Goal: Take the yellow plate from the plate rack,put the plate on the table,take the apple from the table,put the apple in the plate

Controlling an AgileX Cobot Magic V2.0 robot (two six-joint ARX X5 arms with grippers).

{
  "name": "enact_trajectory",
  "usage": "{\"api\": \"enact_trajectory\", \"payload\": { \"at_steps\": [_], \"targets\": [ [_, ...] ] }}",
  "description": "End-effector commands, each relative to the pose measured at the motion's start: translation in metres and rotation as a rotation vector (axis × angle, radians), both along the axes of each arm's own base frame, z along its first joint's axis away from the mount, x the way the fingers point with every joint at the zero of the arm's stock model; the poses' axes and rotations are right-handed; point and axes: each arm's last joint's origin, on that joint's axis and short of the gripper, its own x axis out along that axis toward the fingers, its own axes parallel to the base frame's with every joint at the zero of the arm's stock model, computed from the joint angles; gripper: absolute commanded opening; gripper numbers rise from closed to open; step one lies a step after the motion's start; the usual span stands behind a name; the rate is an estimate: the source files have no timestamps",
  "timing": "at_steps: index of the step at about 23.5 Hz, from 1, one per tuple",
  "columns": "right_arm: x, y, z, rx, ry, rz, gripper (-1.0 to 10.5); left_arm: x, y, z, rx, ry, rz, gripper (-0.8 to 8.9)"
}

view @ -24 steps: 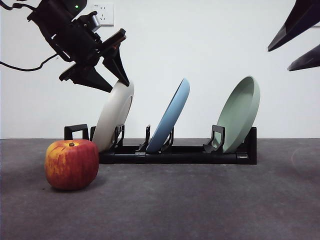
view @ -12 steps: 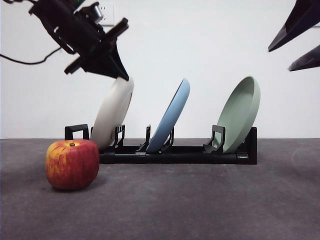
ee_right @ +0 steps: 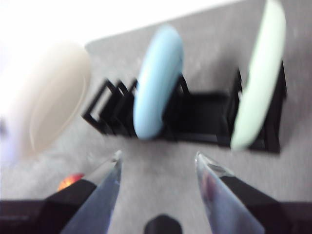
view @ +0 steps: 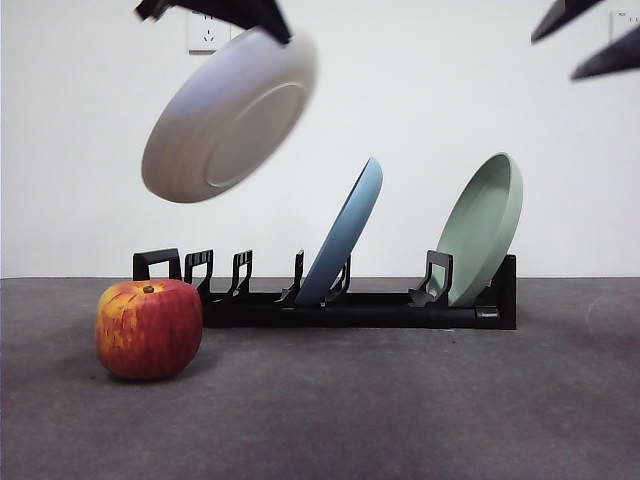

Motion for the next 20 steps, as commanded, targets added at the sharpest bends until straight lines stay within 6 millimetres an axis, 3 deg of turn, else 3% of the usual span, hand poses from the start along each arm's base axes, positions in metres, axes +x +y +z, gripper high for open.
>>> {"api": "enact_trajectory", "payload": {
  "at_steps": [1,5,7,14,20],
  "targets": [
    [0.000,0.000,0.019,-0.002,-0.063,-0.003,2.6,-0.023,-0.032,-0.007,0.130,-0.071,-0.049,-0.09],
    [-0.003,-0.001,0.050,0.007,-0.143,-0.005,2.6,-0.060,-0.088,-0.025,0.233,-0.137,-0.151,-0.09],
    [-0.004,-0.001,0.060,0.009,-0.168,-0.005,2.6,-0.068,-0.105,-0.036,0.266,-0.141,-0.184,-0.09],
    [-0.008,-0.001,0.081,0.015,-0.227,-0.005,2.6,-0.071,-0.145,-0.086,0.376,-0.087,-0.253,-0.09],
    [-0.008,-0.001,0.082,0.015,-0.232,-0.005,2.6,-0.062,-0.168,-0.140,0.484,-0.013,-0.278,-0.09]
  ]
}}
